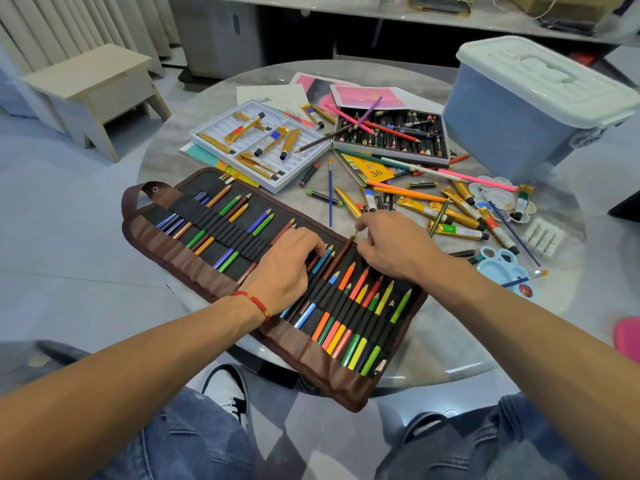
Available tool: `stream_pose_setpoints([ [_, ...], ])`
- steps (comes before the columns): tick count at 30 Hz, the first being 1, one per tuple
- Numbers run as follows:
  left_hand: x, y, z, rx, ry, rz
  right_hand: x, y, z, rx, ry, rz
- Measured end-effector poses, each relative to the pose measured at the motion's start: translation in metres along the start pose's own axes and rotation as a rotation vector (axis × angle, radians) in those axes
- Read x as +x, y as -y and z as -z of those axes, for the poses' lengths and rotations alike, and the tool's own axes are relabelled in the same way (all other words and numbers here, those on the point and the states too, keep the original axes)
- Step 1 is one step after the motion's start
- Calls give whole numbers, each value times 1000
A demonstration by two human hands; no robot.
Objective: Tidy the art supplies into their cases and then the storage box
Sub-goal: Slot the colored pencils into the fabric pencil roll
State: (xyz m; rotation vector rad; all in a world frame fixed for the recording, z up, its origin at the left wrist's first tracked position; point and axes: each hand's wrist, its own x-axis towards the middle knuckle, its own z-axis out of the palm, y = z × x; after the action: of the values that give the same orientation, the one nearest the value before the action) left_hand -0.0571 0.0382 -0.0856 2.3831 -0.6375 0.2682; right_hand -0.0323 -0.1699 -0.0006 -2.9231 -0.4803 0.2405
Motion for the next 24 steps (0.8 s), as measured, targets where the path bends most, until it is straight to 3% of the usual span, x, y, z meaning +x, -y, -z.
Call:
stream_pose_setpoints([
  [6, 0, -7, 6, -4, 7, -29, -2, 4, 2, 32, -7, -8],
  [11, -1, -9, 8, 19, 14, -26, -4, 11, 5, 109, 83, -8],
  [19, -1, -12, 9, 20, 22, -10, -30, 38, -6, 23, 226, -16],
  [24, -2, -13, 10, 15, 36, -8, -37, 47, -12, 116, 189, -34],
])
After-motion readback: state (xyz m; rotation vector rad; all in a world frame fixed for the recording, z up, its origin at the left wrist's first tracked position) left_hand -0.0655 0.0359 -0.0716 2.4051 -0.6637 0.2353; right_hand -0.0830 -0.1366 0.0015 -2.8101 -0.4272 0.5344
